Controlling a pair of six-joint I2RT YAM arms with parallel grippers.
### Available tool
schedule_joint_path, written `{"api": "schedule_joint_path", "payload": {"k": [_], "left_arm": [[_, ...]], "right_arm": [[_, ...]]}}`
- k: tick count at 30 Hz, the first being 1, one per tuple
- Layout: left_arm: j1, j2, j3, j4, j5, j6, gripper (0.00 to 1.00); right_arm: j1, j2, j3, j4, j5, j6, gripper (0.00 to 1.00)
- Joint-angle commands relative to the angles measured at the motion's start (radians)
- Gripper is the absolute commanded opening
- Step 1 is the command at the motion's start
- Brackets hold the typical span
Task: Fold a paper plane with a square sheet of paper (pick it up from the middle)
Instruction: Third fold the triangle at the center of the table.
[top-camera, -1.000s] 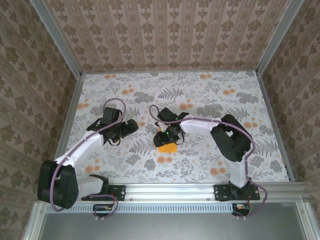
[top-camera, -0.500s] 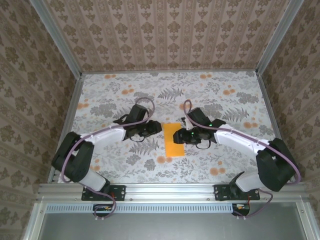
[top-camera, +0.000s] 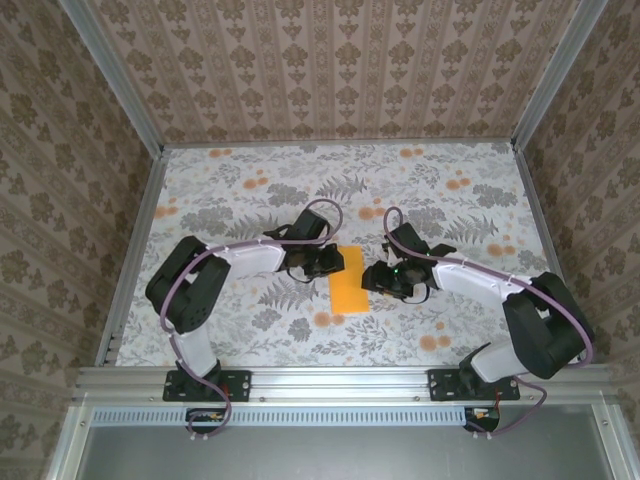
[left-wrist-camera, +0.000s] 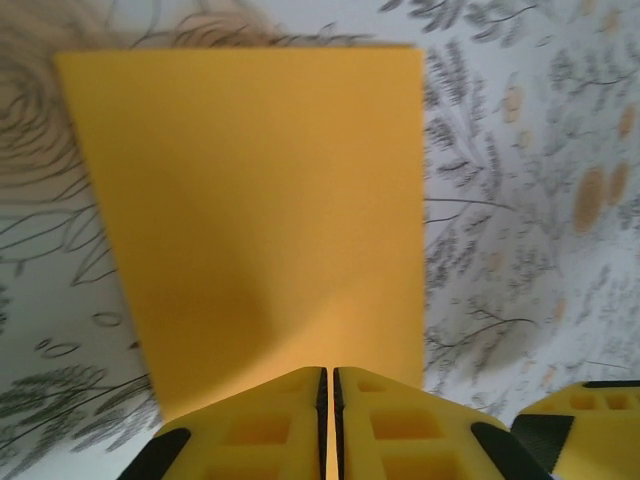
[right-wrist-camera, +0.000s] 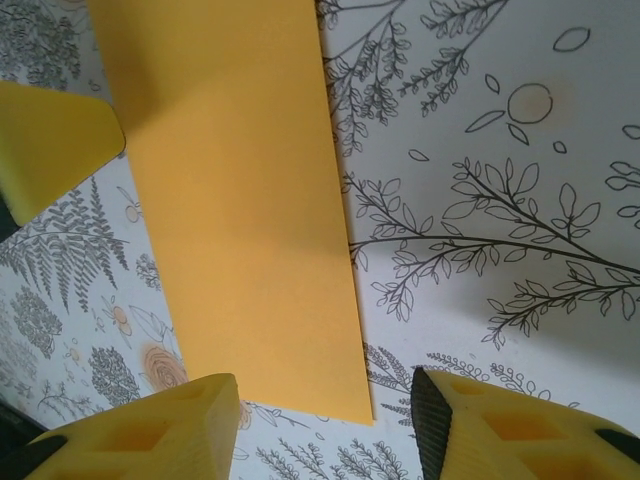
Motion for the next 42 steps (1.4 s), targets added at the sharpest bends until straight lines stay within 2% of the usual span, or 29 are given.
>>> {"api": "schedule_joint_path", "payload": {"k": [1,7,27,36,42], "left_arm": [[-0.012,0.019,0.006,-0.065,-0.052,-0.002,0.11],[-0.030,0.047,0.014,-0.100,-0.103,0.003,0.10],[-0.034,0.072,-0.002,-0.130,-0.139,-0.009,0.09],[-0.035,0.070,-0.009,-0.124,-0.137,-0.013,0.09],[-0.036,0.066,-0.017,-0.121,-0.137,-0.015,0.09]], "right_arm": [[0.002,0.027,-0.014,0.020,-0.047,0.027,0.48],[0.002,0.058,-0.015,0.025,-0.086,0.022,0.40],[0.035,0.115,-0.030,0.021,-0.152,-0.025,0.39],[0.040,0.117,-0.058,0.104,-0.216,0.006,0.37],[0.040,0.081,-0.084,0.163,-0.192,0.066,0.29]]}}
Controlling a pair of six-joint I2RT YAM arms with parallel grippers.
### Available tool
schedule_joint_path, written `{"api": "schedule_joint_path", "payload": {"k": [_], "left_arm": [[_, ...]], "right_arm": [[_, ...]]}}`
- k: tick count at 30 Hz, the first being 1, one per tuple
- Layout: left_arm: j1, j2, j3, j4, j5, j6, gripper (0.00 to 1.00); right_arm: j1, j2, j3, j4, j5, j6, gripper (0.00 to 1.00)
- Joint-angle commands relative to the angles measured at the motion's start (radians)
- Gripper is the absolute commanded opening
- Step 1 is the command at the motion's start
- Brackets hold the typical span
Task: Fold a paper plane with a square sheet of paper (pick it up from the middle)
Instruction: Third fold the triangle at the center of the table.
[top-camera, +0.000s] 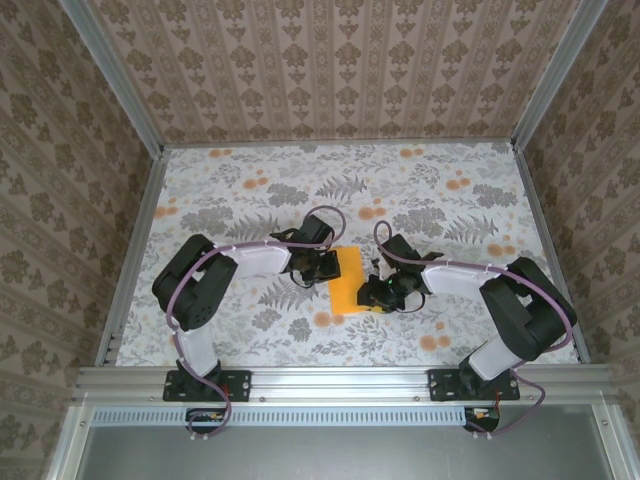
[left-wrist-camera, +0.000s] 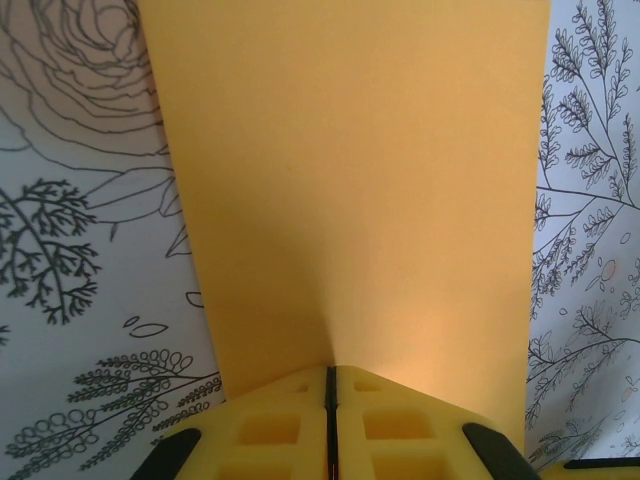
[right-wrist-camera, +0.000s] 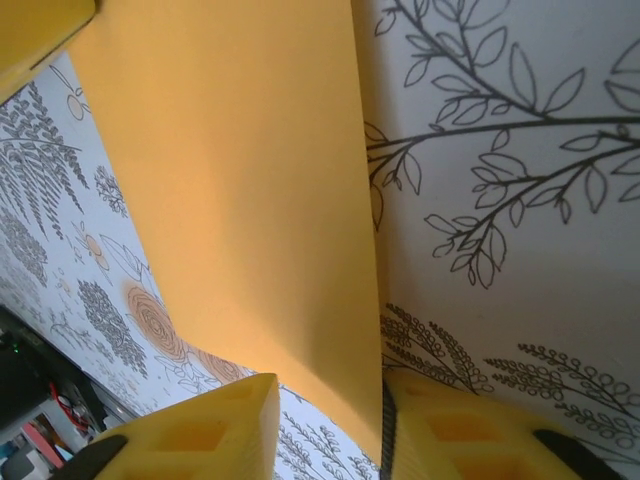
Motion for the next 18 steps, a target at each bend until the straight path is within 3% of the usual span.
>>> {"api": "schedule_joint_path", "payload": {"k": [1,11,18], "left_arm": [[-0.008,0.028,-0.027,-0.051,-0.042,-0.015,0.09],[-0.011,0.005,-0.016,-0.042,-0.020,0.017,0.09],[-0.031,0.029,0.026,-0.086,-0.032,0.057,0.08]], "right_arm": [[0.006,-0.033,-0.021,0.042,-0.002,0.050,0.27],[0.002,-0.072,-0.009,0.037,0.029,0.099,0.11],[0.009,-0.028,0.051,0.108,-0.003,0.150,0.09]]}}
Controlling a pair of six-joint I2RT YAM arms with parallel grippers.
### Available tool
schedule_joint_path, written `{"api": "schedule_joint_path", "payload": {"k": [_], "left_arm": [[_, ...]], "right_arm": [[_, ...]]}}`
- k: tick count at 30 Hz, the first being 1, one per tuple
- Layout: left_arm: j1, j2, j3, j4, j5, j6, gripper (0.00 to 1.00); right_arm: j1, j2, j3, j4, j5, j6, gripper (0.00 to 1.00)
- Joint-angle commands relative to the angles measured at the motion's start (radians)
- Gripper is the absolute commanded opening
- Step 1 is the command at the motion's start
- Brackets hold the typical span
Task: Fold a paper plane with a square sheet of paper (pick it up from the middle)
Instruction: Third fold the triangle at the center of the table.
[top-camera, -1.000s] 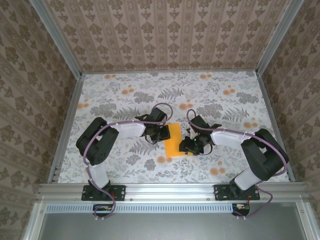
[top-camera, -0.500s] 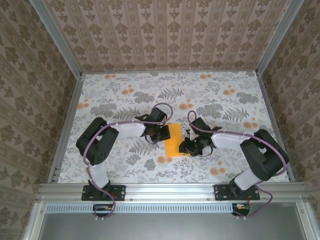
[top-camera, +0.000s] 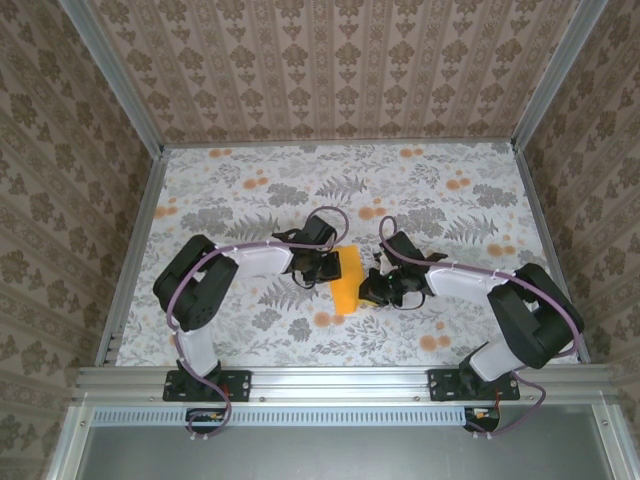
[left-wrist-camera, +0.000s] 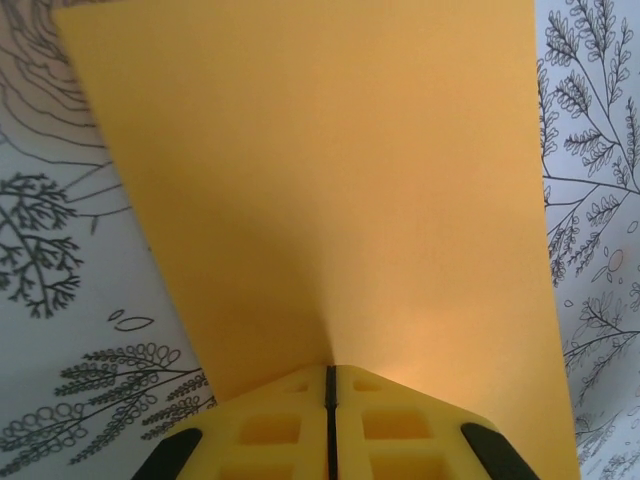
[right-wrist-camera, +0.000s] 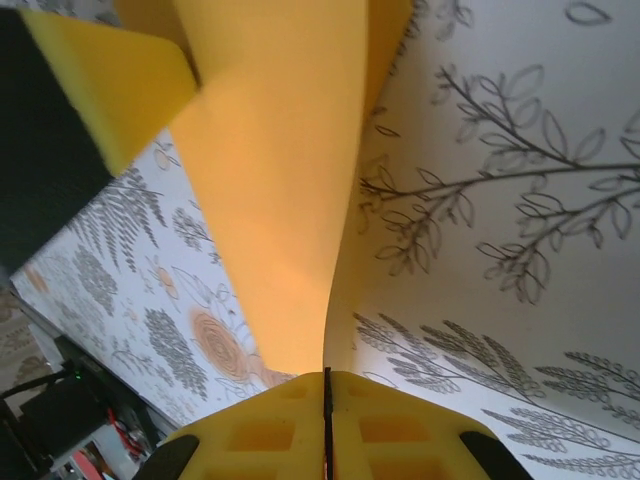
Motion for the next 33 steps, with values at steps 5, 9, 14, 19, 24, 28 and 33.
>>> {"api": "schedule_joint_path", "payload": {"k": [5,9,14,19,24,28,33], "left_arm": [[-0.011,0.004,0.017,-0.055,-0.009,0.043,0.08],[0.004,-0.056,0.032,-0.031,-0.004,0.073,0.10],[0.041,-0.104,0.018,-0.005,-0.018,0.075,0.12],[0.059,-0.053,0.022,-0.020,-0.027,0.079,0.11],[0.061,0.003,0.043,-0.038,-0.028,0.077,0.09],[0.059,0.024,0.051,-0.063,-0.042,0.081,0.09],[0.060,0.037,0.056,-0.075,-0.046,0.087,0.08]], "right_arm": [[0.018,0.067,0.087,0.071,-0.010,0.057,0.10],[0.024,0.101,0.114,0.059,-0.001,0.050,0.10],[0.026,0.123,0.124,0.061,0.000,0.049,0.10],[0.026,0.138,0.123,0.074,0.010,0.056,0.10],[0.026,0.153,0.118,0.106,0.011,0.078,0.10],[0.027,0.161,0.110,0.138,0.014,0.103,0.10],[0.026,0.175,0.101,0.172,0.017,0.123,0.10]]}}
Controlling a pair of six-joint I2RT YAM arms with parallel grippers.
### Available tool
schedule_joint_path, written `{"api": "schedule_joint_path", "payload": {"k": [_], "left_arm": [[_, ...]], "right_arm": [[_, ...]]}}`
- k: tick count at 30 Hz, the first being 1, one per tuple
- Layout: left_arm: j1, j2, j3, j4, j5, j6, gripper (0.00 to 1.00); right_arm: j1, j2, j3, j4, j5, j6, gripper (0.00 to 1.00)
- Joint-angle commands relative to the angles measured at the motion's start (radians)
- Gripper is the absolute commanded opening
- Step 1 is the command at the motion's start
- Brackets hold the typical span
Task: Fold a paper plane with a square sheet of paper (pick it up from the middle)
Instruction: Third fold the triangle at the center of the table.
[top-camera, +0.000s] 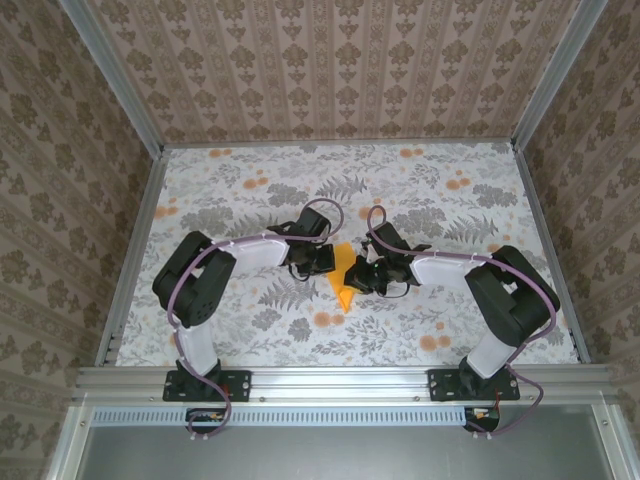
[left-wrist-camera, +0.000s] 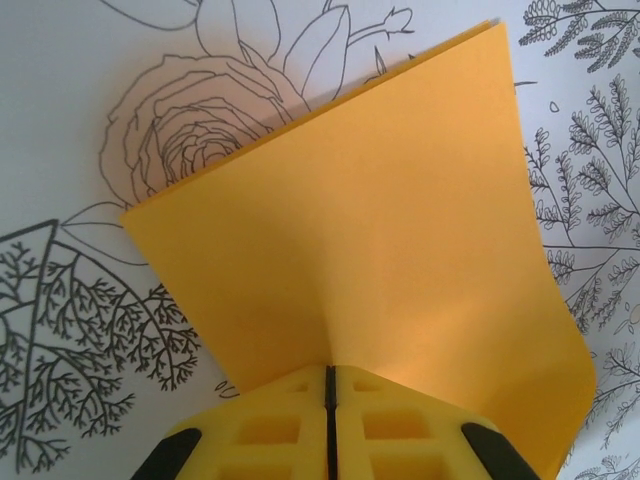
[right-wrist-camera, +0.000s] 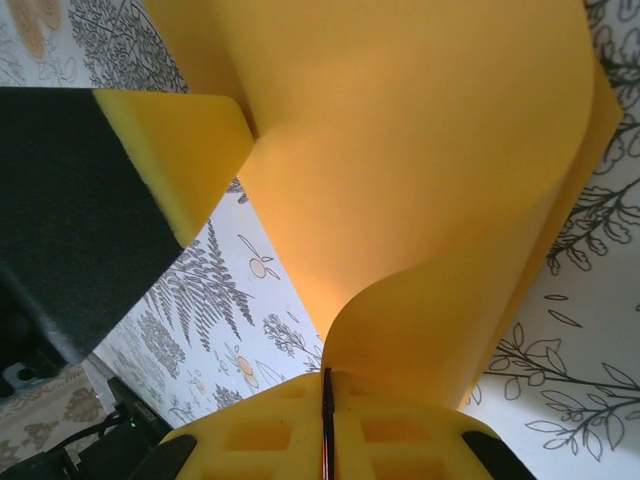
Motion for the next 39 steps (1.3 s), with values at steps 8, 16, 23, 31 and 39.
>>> {"api": "schedule_joint_path", "payload": {"k": [8,16,23,31,39], "left_arm": [[-0.001,0.023,0.017,-0.047,-0.016,0.029,0.08],[-0.003,0.026,0.017,-0.043,-0.009,0.029,0.08],[-0.002,0.028,0.015,-0.040,-0.007,0.029,0.08],[-0.004,0.030,0.016,-0.039,-0.004,0.028,0.08],[-0.004,0.032,0.016,-0.036,0.000,0.028,0.08]], "right_arm": [[0.006,0.040,0.000,0.042,0.017,0.029,0.10],[0.006,0.056,0.002,0.046,0.020,0.028,0.10],[0.006,0.065,0.003,0.049,0.025,0.030,0.10],[0.006,0.077,0.003,0.075,0.022,0.042,0.10],[0.006,0.088,0.001,0.086,0.011,0.042,0.10]]}}
